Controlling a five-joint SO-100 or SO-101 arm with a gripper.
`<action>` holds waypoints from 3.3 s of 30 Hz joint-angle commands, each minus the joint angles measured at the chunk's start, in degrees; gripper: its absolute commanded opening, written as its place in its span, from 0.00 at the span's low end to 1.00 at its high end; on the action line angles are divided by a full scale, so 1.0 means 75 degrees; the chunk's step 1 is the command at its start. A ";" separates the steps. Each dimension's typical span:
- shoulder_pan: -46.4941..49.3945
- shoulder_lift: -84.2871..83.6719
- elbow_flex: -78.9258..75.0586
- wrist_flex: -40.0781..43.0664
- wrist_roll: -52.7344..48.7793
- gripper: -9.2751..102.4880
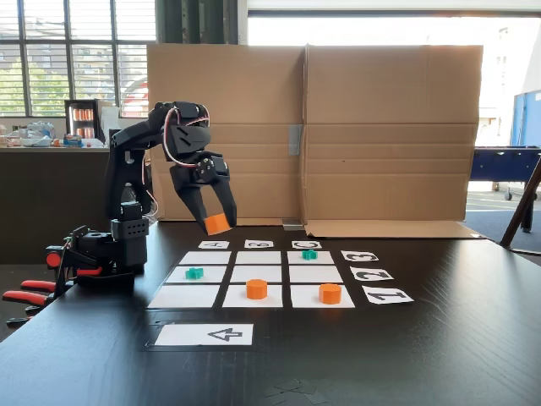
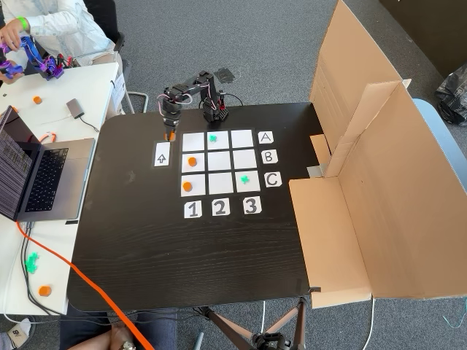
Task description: Pick up the round, orange token and place it in the grid on square B2.
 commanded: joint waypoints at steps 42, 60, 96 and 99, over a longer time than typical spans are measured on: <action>-0.4547 -0.2566 0.1008 -0.0703 0.2109 0.08; -0.4770 -0.3504 0.0656 -0.1184 0.2332 0.08; -0.4359 0.0164 0.4840 -0.3539 0.3023 0.66; -0.4207 0.1371 0.5508 -0.3773 0.3023 0.65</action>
